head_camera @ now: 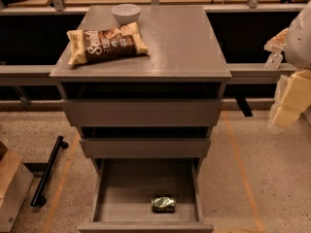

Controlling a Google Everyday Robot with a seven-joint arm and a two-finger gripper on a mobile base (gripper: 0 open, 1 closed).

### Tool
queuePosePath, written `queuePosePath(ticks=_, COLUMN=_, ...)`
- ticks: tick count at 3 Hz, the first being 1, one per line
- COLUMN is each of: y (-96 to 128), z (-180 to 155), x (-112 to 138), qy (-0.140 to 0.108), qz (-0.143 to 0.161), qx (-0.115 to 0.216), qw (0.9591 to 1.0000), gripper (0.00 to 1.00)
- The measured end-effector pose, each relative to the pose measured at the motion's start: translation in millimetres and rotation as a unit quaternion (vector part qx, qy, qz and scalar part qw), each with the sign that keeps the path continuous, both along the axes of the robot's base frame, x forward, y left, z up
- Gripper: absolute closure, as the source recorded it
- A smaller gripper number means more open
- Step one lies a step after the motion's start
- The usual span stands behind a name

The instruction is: Pick green can from bottom drawer and place on counter

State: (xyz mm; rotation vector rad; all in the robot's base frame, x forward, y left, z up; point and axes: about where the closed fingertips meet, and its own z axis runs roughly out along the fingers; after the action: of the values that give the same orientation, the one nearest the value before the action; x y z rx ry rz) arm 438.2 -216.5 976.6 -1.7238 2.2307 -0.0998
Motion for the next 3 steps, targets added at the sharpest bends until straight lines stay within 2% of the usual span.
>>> queuePosePath(ticks=1, y=0, z=0, x=0, qy=0.000, qz=0.000, qx=0.000, qw=1.0000, gripper=0.00)
queuePosePath(ticks=2, y=3, z=-22, x=6, qy=0.000, qz=0.022, qx=0.021, qw=0.9995, gripper=0.00)
queuePosePath(ticks=3, y=-2, z=-69, x=17, qy=0.002, qz=0.034, qx=0.045, qw=0.9984, gripper=0.00)
